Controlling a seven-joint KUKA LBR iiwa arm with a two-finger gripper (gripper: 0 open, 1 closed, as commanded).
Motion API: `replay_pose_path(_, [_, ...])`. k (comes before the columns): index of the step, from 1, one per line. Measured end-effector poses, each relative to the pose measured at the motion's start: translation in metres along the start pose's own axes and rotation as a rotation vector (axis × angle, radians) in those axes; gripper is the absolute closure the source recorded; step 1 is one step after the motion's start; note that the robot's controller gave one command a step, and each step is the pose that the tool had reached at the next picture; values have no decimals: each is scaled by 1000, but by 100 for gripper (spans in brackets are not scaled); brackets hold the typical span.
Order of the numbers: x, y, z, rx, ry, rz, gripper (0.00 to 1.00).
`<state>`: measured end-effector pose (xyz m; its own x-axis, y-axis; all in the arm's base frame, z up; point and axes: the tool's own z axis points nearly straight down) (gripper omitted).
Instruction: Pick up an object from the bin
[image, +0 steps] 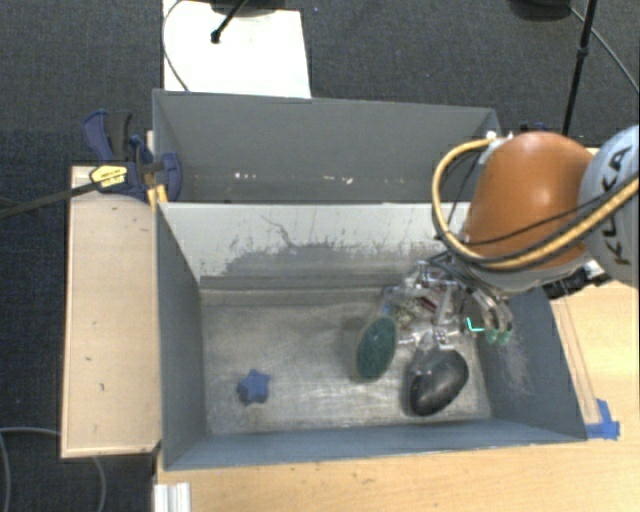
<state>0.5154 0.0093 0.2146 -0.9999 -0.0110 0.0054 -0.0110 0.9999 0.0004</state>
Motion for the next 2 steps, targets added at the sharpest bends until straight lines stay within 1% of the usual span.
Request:
replay_pose_path(1, [-31, 6, 123, 0, -2, -198, 0])
replay_pose_path(2, [-32, 6, 120, 0, -7, -196, 100])
